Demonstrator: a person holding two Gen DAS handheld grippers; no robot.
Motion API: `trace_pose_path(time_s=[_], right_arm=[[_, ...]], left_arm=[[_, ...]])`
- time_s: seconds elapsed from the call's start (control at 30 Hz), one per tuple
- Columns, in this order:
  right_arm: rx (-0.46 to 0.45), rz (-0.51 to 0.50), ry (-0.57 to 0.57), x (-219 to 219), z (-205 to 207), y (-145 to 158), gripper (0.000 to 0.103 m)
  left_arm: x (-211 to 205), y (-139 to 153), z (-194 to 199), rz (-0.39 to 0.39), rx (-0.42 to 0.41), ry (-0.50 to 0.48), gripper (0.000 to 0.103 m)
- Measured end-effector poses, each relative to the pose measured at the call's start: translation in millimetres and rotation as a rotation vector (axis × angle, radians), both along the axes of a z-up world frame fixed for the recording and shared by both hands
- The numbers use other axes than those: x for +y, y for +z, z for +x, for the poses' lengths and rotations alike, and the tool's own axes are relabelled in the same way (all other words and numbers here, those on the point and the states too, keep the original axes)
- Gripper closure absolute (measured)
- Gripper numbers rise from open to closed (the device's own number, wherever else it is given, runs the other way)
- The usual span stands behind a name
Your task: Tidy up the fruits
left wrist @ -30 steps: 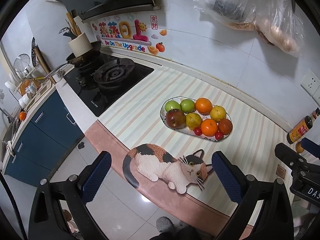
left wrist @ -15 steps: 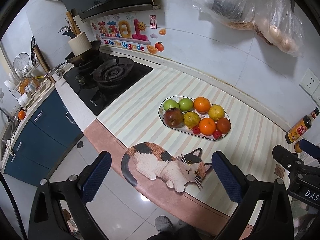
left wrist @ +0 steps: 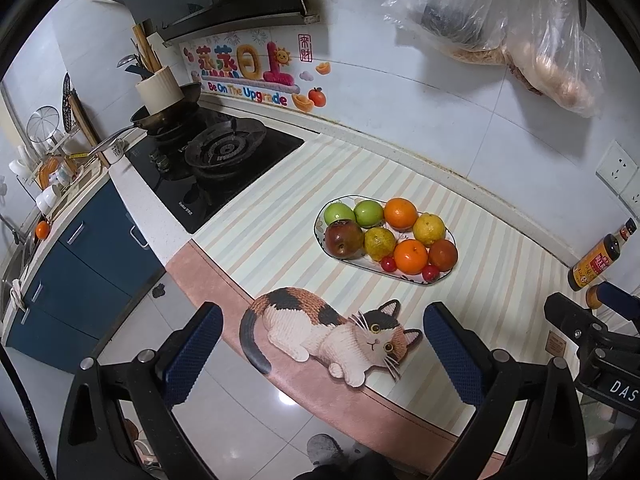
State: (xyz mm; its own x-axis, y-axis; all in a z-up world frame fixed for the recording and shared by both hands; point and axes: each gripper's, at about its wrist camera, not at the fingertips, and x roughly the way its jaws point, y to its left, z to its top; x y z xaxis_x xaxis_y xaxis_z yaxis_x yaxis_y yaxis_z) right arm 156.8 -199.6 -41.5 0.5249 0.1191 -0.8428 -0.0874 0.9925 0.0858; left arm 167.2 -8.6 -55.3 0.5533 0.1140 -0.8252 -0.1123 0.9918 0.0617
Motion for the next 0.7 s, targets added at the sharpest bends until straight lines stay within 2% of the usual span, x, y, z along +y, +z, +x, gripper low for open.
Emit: trace_pose_path(time_s=[0.7], right_arm=[[-0.002, 0.014, -0.005, -1.1, -6.7, 1.0, 0.001]], left_arm=[[-7.2, 7.3, -0.8, 0.0, -0.007, -0.001, 0.0]])
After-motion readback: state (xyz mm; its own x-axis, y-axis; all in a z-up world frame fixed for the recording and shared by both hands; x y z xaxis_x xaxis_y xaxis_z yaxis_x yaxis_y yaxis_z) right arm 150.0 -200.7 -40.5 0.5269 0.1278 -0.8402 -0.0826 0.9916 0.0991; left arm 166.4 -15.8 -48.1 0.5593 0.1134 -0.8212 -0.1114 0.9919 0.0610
